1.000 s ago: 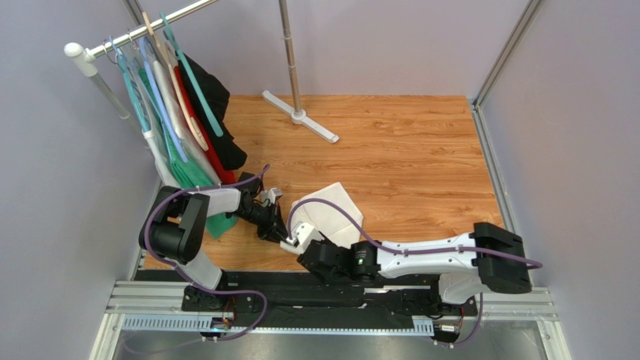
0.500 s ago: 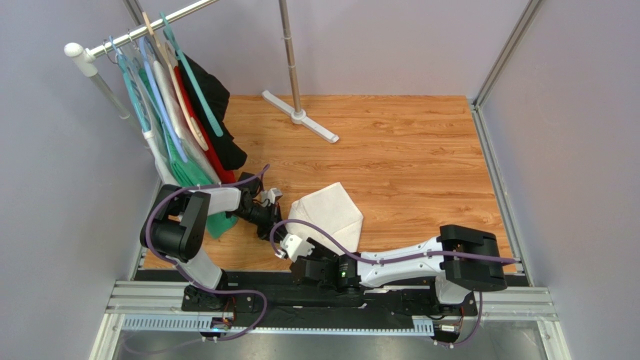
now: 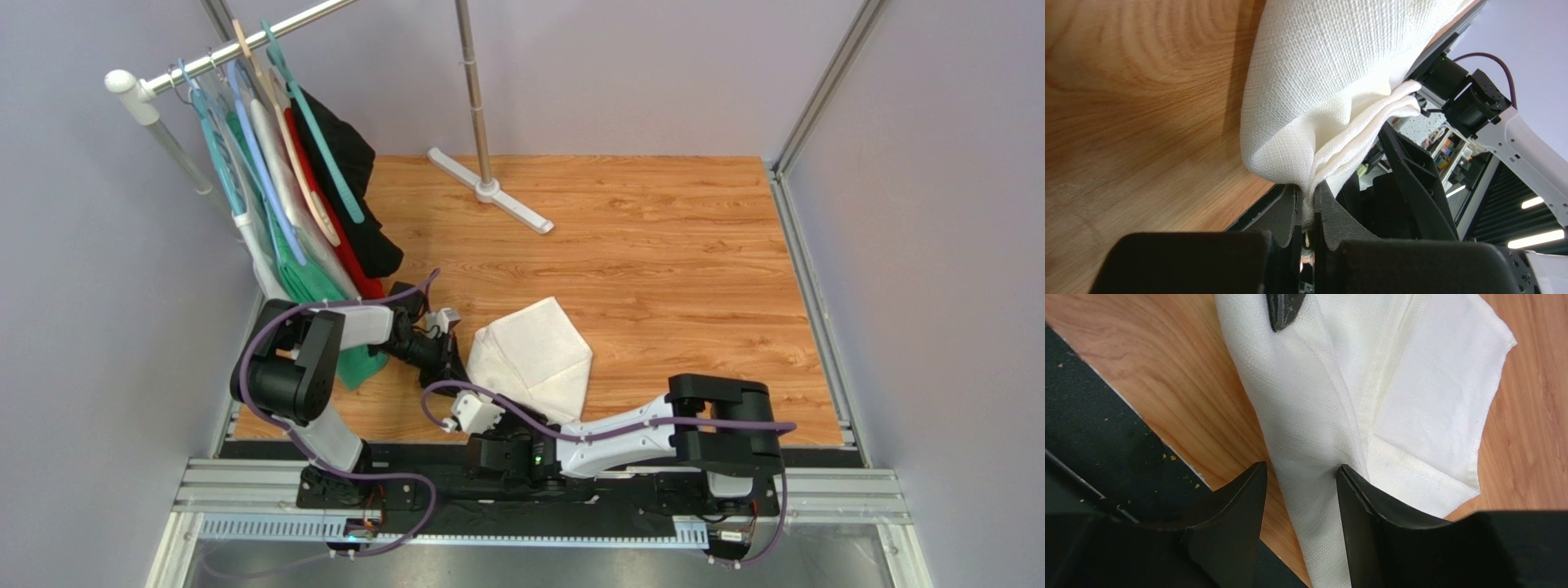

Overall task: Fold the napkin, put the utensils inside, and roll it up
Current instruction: Roll the napkin with the utensil

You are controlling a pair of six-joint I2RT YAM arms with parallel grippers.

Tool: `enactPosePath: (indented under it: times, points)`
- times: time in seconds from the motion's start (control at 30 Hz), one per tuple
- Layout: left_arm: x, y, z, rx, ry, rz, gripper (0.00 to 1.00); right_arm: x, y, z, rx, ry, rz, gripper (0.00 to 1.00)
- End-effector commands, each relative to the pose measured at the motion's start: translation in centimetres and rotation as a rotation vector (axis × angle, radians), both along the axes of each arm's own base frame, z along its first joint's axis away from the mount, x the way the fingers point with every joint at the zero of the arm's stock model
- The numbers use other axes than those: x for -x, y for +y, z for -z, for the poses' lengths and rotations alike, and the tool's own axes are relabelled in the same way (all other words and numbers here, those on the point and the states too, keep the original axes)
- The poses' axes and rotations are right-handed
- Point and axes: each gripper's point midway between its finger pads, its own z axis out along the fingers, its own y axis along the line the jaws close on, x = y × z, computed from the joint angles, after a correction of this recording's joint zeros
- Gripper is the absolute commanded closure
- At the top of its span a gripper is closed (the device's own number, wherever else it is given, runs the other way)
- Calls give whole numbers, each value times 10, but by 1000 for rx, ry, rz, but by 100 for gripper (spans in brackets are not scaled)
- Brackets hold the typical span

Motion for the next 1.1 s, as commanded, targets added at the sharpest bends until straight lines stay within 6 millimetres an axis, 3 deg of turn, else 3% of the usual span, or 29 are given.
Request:
enactPosePath:
  times: [0.0,0.13,0.23,0.27,0.37,0.43,0.47,0.53,0.57,0.63,0.7,0.73,0.9,1.07]
  points:
    - [-4,-2,-5,28,-10,13,100,-17,4,-10,-35,-97,78,49]
    - [-3,-2,-4,30,0,13,100,-22,4,-3,-24,-87,78,53]
    - [-4,-3,-5,40,-2,16,100,-22,3,7,-2,-57,63,68]
    - [-3,-3,-5,41,1,16,100,-22,2,9,6,-51,59,82]
    - [-5,-3,-6,44,-12,19,100,-15,3,12,8,5,28,100]
    - [-8,-3,-8,38,-34,23,100,-9,1,16,24,76,4,100]
    - [-11,-3,-10,34,-52,25,95,-7,3,14,24,104,-2,100]
    - [-17,0,-13,9,-106,28,80,0,-1,17,48,196,-17,100]
    - [-19,1,-15,0,-127,27,67,2,-1,17,49,225,-25,100]
    - [-25,3,-21,-19,-180,13,49,9,0,17,39,312,-43,100]
    - [-29,3,-29,-13,-210,-17,39,17,2,14,10,397,-64,100]
    - [-33,5,-30,-18,-228,-33,28,15,0,13,-1,424,-53,100]
    - [-49,17,-43,-91,-362,-85,23,9,-5,5,-37,533,-33,100]
    - [-50,29,-49,-151,-451,-167,21,6,-7,-1,-78,609,-32,100]
